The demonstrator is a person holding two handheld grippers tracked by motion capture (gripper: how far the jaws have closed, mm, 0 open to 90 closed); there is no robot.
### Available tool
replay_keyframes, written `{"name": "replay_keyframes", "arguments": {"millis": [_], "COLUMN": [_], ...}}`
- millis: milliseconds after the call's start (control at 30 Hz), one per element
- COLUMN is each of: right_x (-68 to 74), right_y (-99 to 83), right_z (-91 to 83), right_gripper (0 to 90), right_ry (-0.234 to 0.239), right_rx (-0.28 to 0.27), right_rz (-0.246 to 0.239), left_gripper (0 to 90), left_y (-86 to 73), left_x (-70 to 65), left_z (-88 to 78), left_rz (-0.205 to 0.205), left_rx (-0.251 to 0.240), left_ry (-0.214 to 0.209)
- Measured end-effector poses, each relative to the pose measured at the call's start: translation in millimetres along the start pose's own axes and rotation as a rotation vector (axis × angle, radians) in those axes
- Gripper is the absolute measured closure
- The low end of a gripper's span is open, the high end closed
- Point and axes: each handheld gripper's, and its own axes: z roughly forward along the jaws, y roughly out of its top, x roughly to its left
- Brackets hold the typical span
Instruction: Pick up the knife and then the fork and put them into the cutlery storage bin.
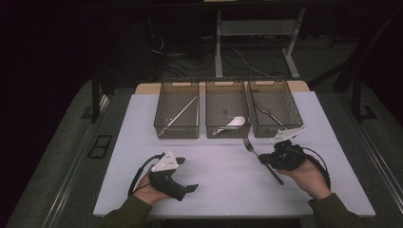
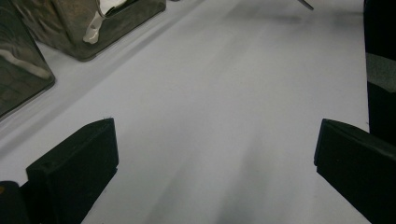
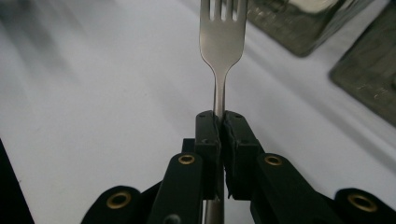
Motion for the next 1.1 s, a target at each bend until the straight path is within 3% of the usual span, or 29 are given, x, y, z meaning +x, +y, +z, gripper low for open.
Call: {"name": "replay_keyframes", "arguments": {"millis": [300,833,1100], "right_x": [-13.0,-39.0,-55.6], "right_y": [1.0,14.3,29.3], "right_z": [-15.5,-35.3,-47.8], "right_gripper": [84.9,84.9,84.9], "right_ry": [-0.01,-0.023,-0.057], "right_rx": [-0.098,-0.21,-0.254], "right_rz": [0.026,0.064,0.082], "left_gripper": [0.0,0.0,0.0], "left_y": [-0.9,-3.4,-3.7], "left_x": [1.2,3.2,2.6], "left_z": [-2.1,-6.9,-6.1], "left_rz": [-0.017,-0.034,-0.046], "left_rx": [-0.009,-0.021,-0.016], "left_ry": [0.006,0.01,0.015]}}
